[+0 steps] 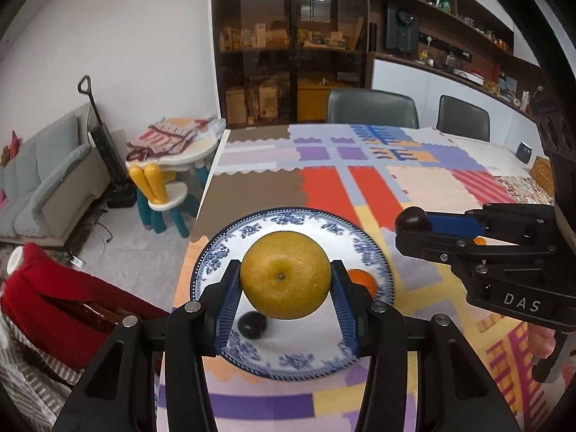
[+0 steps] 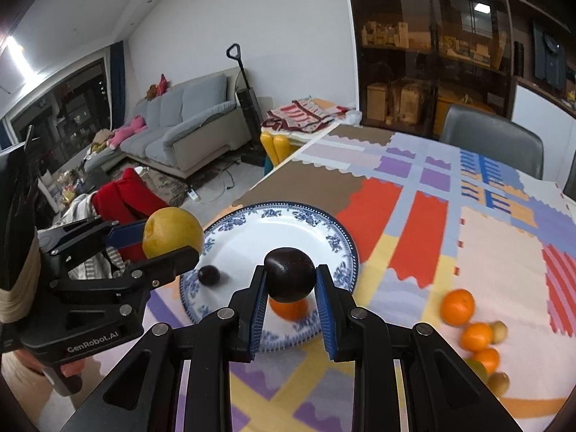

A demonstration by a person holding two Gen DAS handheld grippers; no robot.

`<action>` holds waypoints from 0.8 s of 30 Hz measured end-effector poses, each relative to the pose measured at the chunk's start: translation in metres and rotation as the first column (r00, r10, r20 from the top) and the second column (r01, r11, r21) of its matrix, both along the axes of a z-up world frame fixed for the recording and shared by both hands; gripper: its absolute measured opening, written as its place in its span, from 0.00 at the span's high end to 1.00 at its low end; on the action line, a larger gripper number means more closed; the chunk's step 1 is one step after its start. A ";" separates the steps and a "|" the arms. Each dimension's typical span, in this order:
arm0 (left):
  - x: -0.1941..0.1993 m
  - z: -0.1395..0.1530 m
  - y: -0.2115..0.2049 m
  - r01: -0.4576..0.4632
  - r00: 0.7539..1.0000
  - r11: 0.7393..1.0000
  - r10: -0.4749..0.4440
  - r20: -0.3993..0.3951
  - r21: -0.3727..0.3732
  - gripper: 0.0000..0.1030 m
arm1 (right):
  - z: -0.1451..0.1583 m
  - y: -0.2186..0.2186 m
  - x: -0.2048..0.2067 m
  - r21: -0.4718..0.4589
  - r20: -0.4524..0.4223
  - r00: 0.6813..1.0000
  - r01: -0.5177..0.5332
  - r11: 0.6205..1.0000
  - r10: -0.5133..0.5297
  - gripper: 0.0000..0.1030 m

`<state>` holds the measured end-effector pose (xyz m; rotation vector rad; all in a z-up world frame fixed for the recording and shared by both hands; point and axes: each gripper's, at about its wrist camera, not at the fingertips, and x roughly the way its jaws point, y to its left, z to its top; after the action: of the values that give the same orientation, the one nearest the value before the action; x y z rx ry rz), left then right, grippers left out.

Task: Organize fruits
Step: 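Carry pear and plum to the plate and release both onto it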

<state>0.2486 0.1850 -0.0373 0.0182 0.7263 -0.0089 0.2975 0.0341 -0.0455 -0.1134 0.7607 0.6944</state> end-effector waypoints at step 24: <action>0.098 -0.065 0.032 0.032 0.972 0.999 -0.036 -0.231 -0.019 0.54 | -0.069 0.066 0.099 -0.147 -0.208 0.978 -0.051 0.988 0.019 0.73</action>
<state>0.3466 0.2174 -0.1021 0.0158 0.9589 -0.0500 0.3962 0.1001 -0.1149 -0.1962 1.0134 0.6880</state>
